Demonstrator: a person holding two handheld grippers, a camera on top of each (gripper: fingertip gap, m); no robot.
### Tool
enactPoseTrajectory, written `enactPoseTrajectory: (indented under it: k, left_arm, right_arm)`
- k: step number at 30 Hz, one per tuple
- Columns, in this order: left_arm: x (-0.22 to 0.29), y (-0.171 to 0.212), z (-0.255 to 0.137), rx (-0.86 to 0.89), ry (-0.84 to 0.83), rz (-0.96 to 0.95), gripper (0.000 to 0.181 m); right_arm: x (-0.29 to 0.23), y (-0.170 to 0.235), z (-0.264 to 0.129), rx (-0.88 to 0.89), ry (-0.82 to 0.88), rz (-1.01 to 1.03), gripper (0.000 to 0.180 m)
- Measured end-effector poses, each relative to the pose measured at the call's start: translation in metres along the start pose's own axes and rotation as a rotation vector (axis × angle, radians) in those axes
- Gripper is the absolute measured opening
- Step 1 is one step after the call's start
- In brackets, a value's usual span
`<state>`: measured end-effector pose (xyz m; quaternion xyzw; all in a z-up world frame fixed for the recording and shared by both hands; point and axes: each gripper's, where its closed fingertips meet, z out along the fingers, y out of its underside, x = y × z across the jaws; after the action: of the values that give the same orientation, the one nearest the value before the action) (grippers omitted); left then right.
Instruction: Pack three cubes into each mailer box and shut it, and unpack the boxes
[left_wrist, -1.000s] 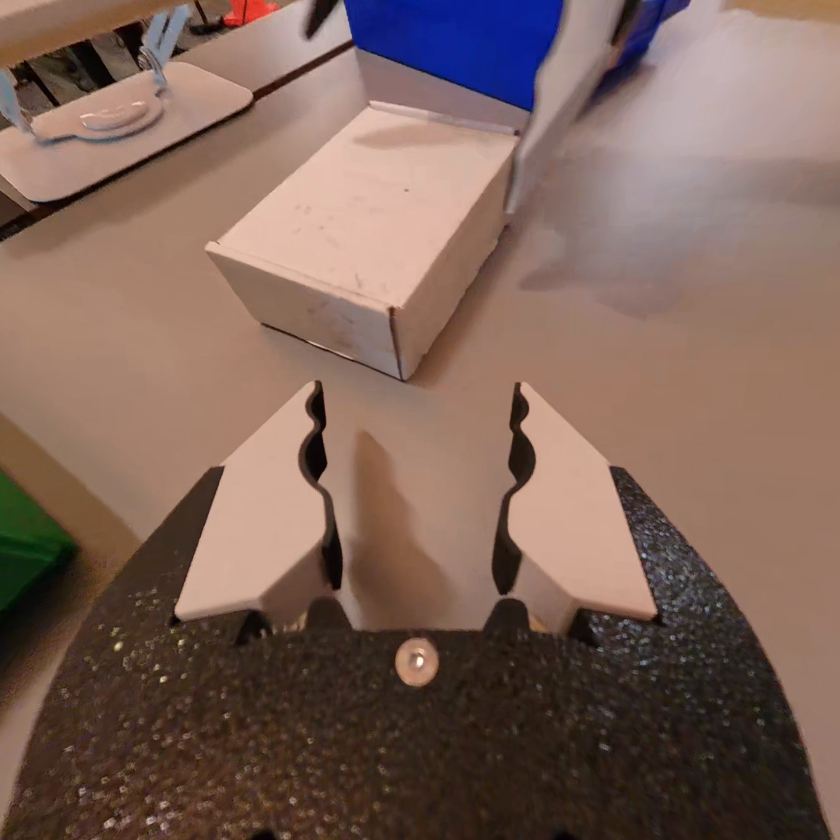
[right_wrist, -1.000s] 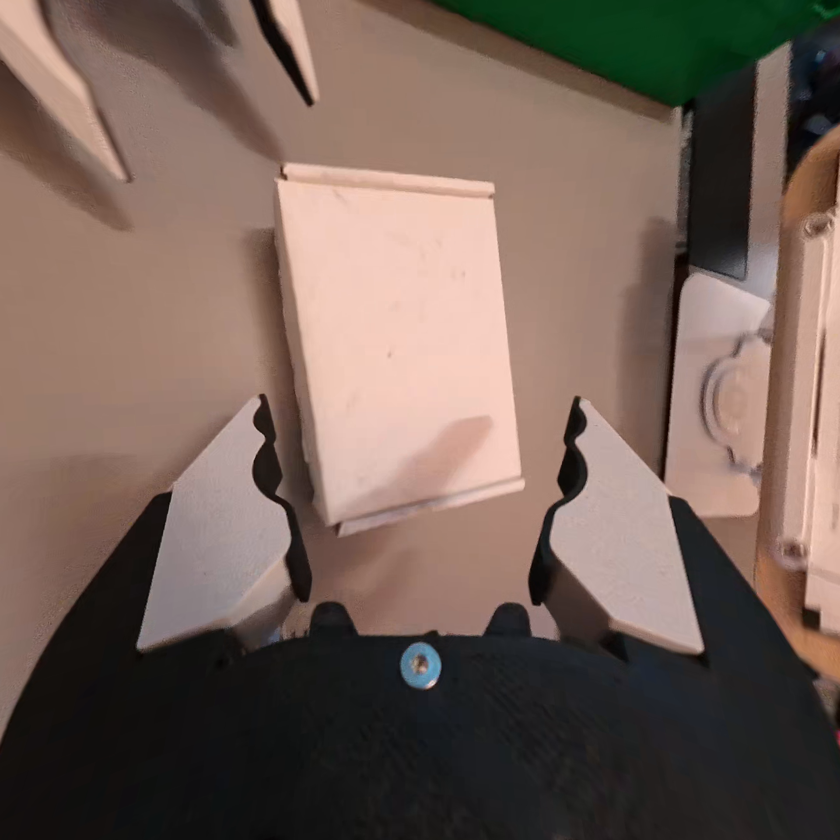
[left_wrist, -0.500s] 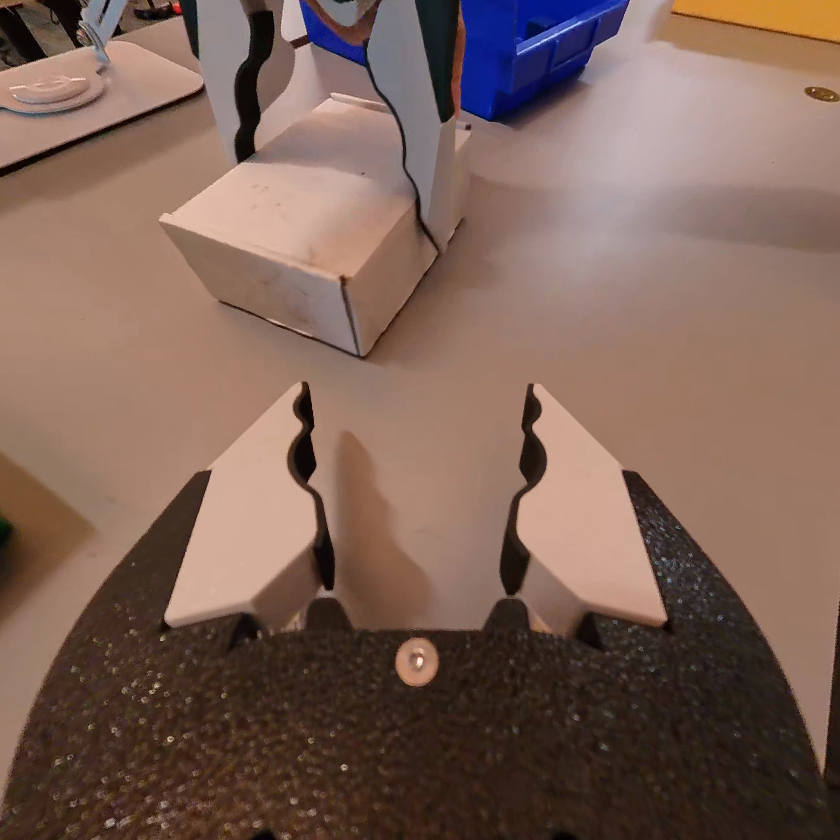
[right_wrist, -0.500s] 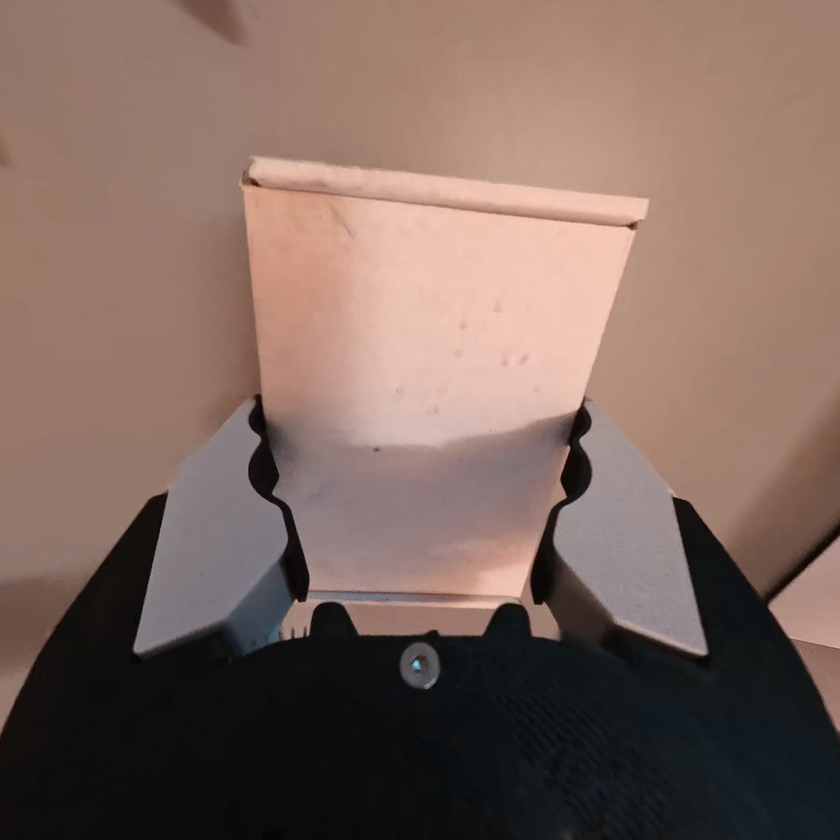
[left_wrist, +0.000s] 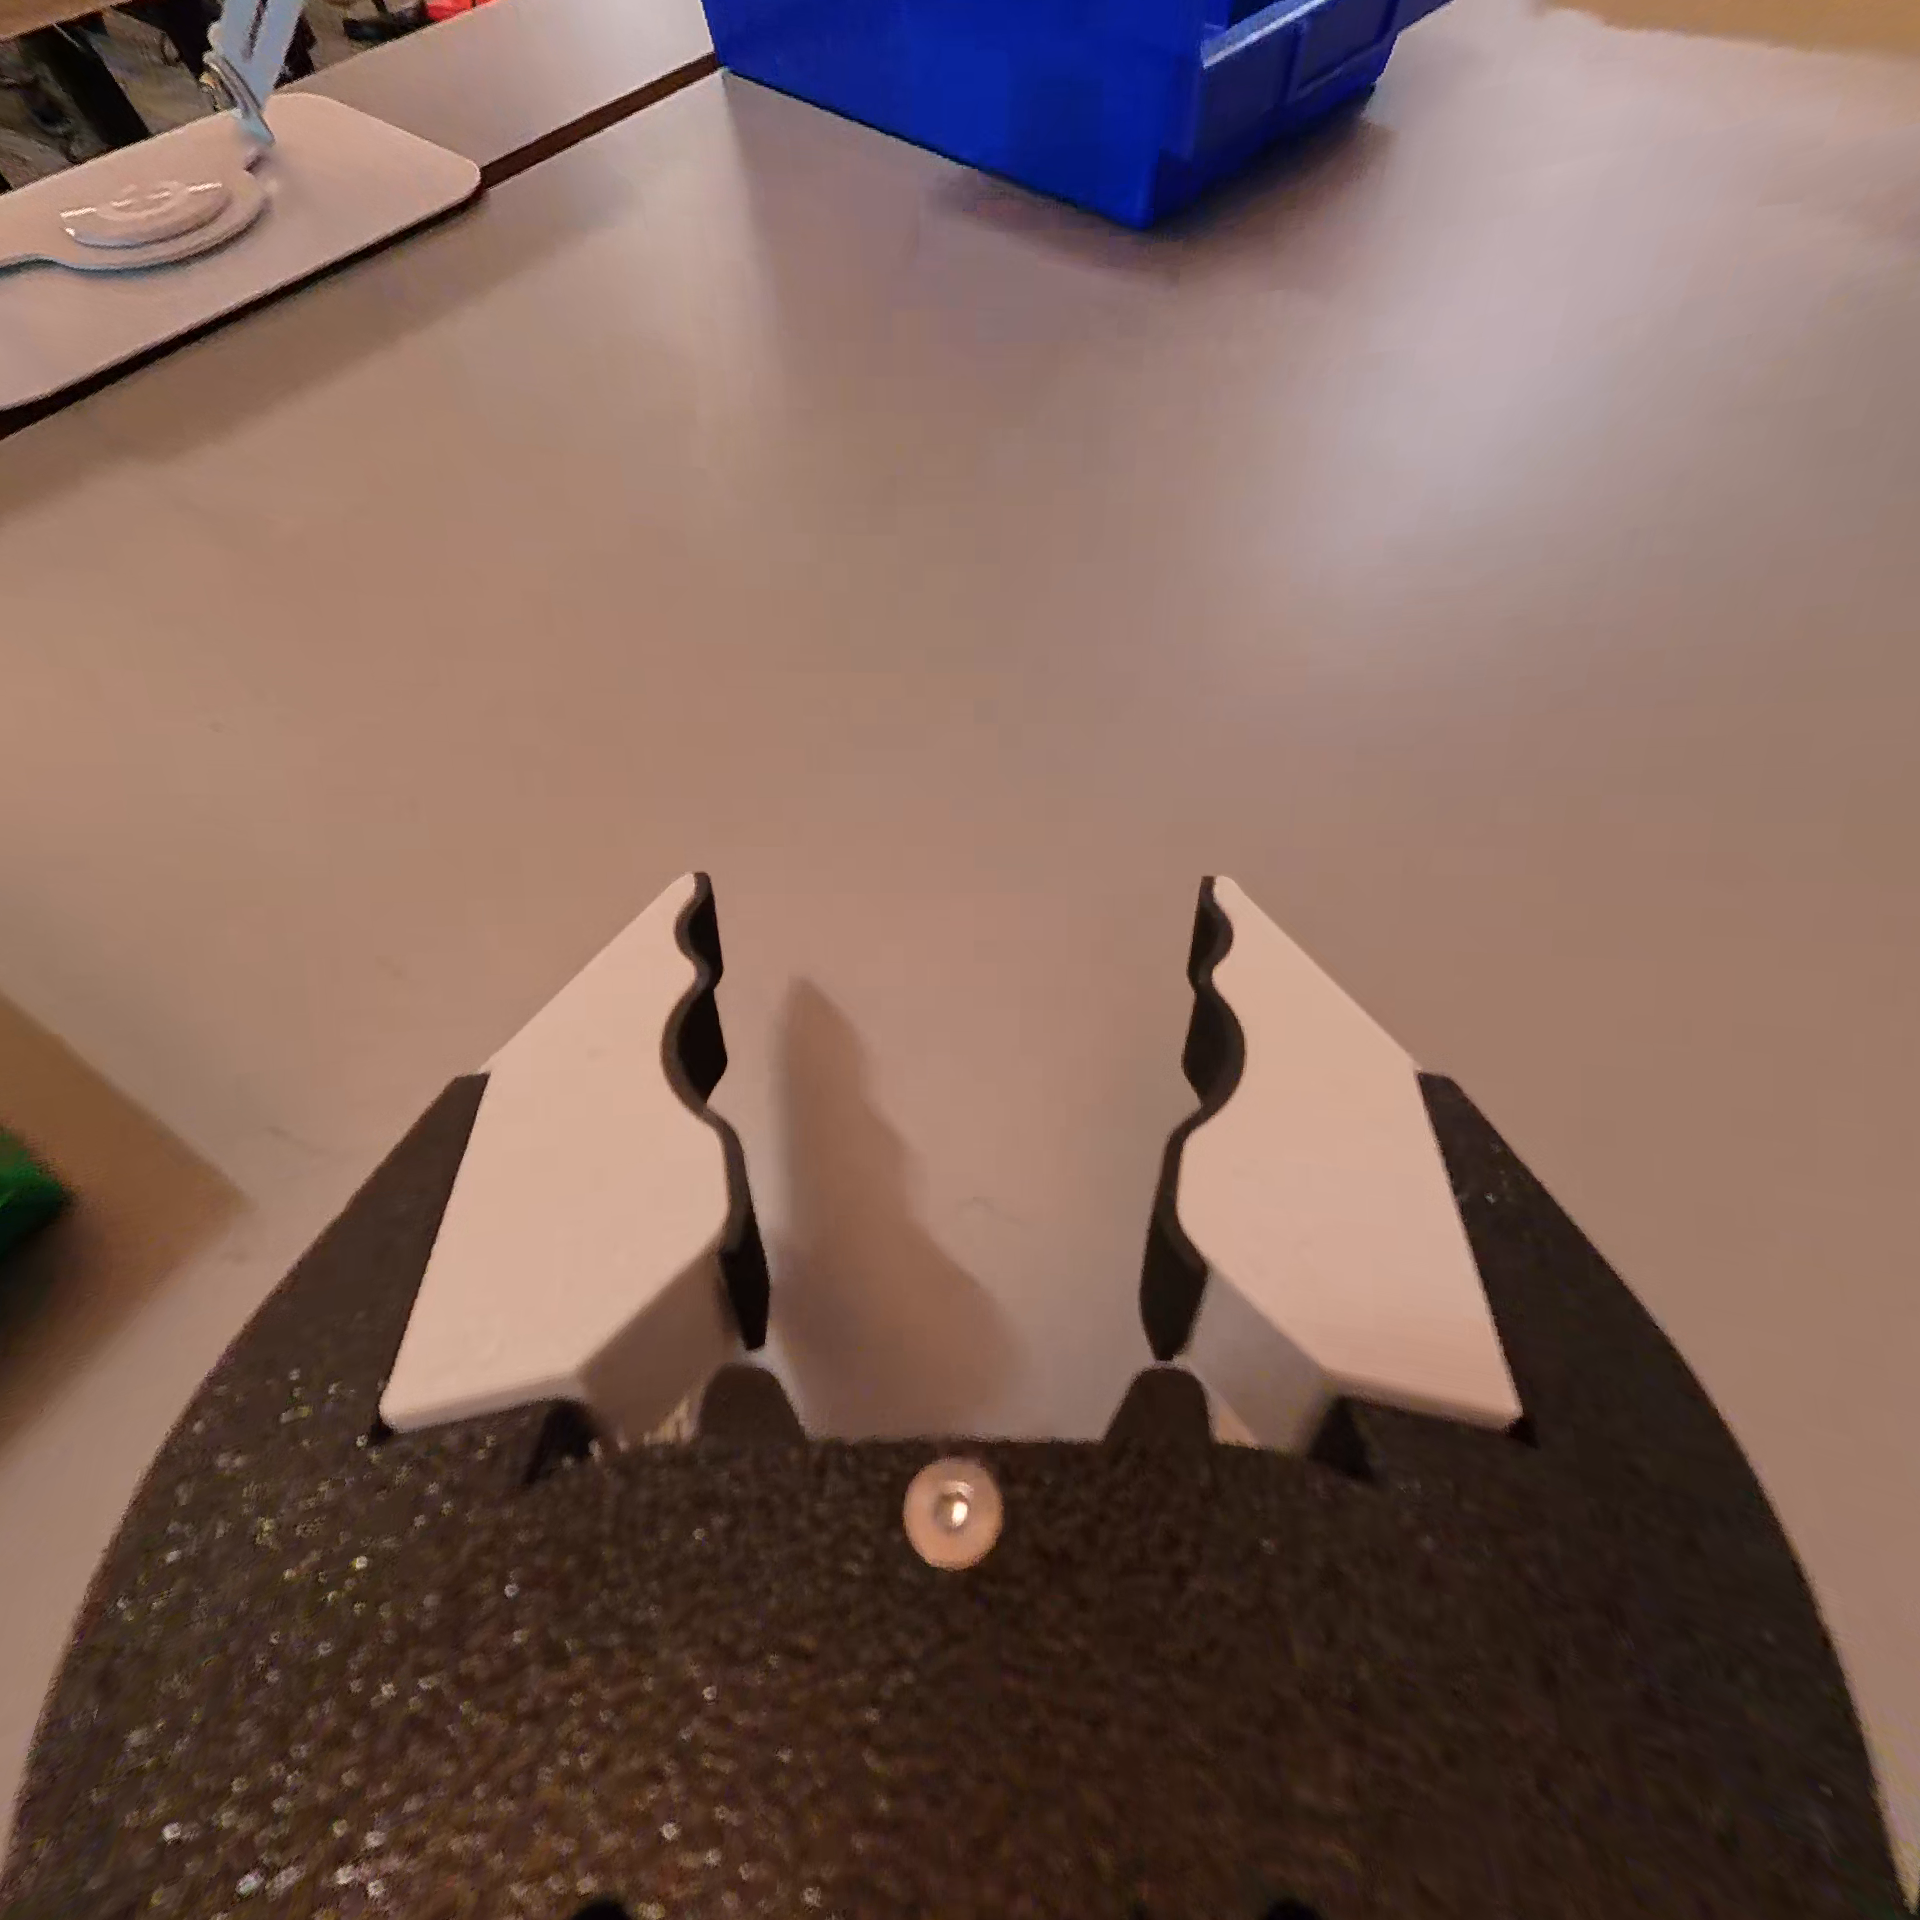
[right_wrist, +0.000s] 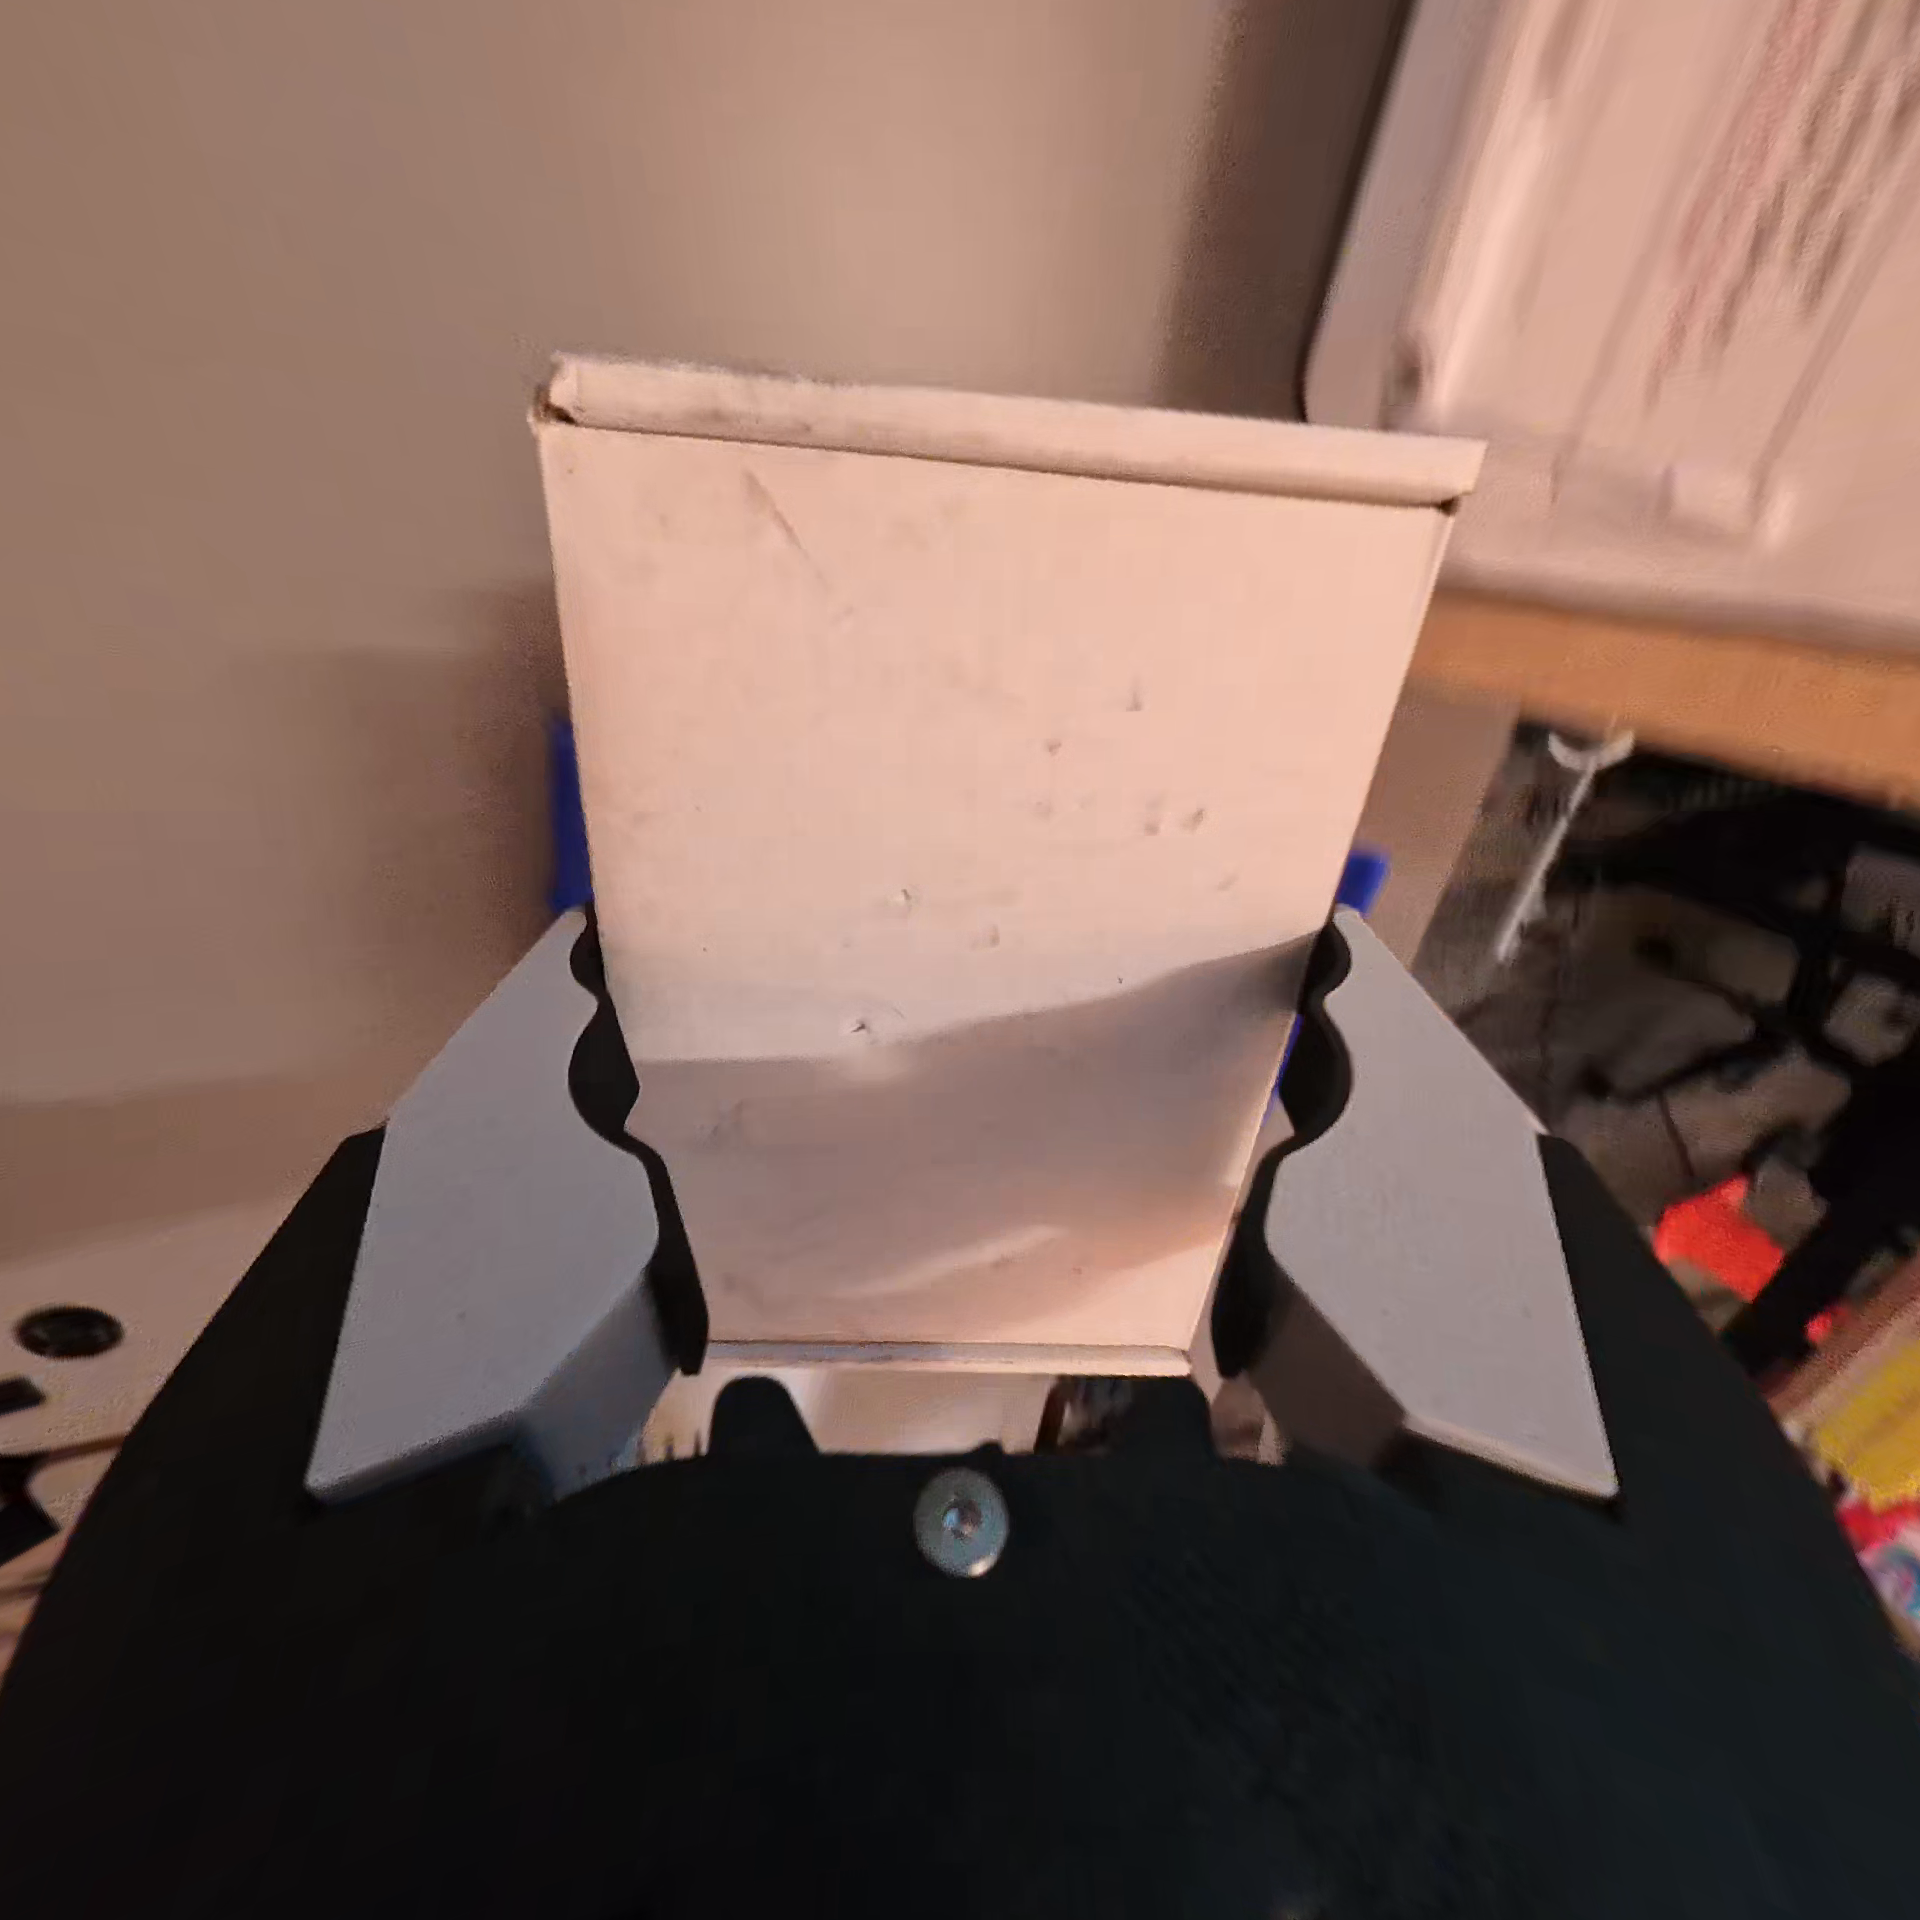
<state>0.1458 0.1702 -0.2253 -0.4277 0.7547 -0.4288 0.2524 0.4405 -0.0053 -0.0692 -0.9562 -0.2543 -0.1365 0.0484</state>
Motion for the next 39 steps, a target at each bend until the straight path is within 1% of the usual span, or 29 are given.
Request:
enactPoseTrajectory:
  k: [2, 4, 7, 9, 11, 16, 19, 22, 23, 25, 28, 31, 32, 33, 35, 36, 38, 39]
  left_arm:
    - [0.002, 0.002, 0.002, -0.015, 0.003, 0.014, 0.088]
    - [0.005, 0.002, 0.004, -0.026, 0.011, 0.016, 0.088]
    - [0.009, 0.002, 0.006, -0.032, 0.024, -0.002, 0.088]
    - [0.014, 0.001, 0.007, -0.033, 0.039, -0.019, 0.088]
    - [0.019, 0.002, 0.007, -0.038, 0.05, -0.037, 0.088]
    - [0.029, 0.002, 0.016, -0.073, 0.055, -0.046, 0.088]
    - [0.04, -0.012, 0.033, -0.048, 0.103, -0.068, 0.087]
    - [0.053, -0.033, 0.056, -0.029, 0.15, -0.069, 0.087]
    - [0.057, -0.04, 0.065, -0.026, 0.164, -0.06, 0.087]
    - [0.066, -0.058, 0.083, -0.009, 0.185, -0.037, 0.089]
    - [0.076, -0.095, 0.113, 0.058, 0.178, -0.025, 0.089]
    - [0.077, -0.14, 0.144, 0.139, 0.119, -0.053, 0.089]
    - [0.077, -0.154, 0.156, 0.158, 0.095, -0.063, 0.089]
    - [0.076, -0.167, 0.167, 0.172, 0.072, -0.07, 0.089]
    - [0.068, -0.188, 0.189, 0.185, -0.014, -0.085, 0.088]
    - [0.064, -0.198, 0.199, 0.19, -0.054, -0.084, 0.088]
    - [0.057, -0.213, 0.221, 0.186, -0.117, -0.071, 0.088]
    - [0.052, -0.217, 0.232, 0.171, -0.15, -0.063, 0.088]
  right_arm:
    - [0.016, 0.048, 0.008, -0.035, 0.009, 0.067, 0.129]
    - [0.028, 0.078, 0.026, -0.019, 0.024, 0.115, 0.129]
    - [0.038, 0.102, 0.053, -0.015, 0.026, 0.141, 0.129]
    - [0.042, 0.116, 0.069, -0.05, 0.0, 0.142, 0.129]
    - [0.047, 0.126, 0.084, -0.066, -0.022, 0.134, 0.129]
    - [0.057, 0.129, 0.116, -0.027, -0.072, 0.126, 0.129]
    - [0.062, 0.141, 0.135, -0.09, -0.074, 0.093, 0.13]
    - [0.062, 0.145, 0.143, -0.127, -0.093, 0.143, 0.134]
    - [0.064, 0.149, 0.142, -0.161, -0.074, 0.159, 0.133]
    - [0.077, 0.156, 0.136, -0.196, 0.047, 0.13, 0.139]
    - [0.086, 0.16, 0.109, -0.16, 0.238, 0.086, 0.135]
    - [0.072, 0.161, 0.07, -0.032, 0.384, 0.269, 0.122]
    - [0.064, 0.16, 0.056, 0.037, 0.446, 0.355, 0.116]
    - [0.052, 0.158, 0.043, 0.121, 0.491, 0.431, 0.114]
    - [0.021, 0.154, 0.021, 0.269, 0.576, 0.582, 0.111]
    - [0.003, 0.156, 0.012, 0.313, 0.63, 0.66, 0.108]
    - [-0.038, 0.16, 0.001, 0.377, 0.728, 0.803, 0.111]
    - [-0.061, 0.158, -0.001, 0.42, 0.755, 0.858, 0.109]
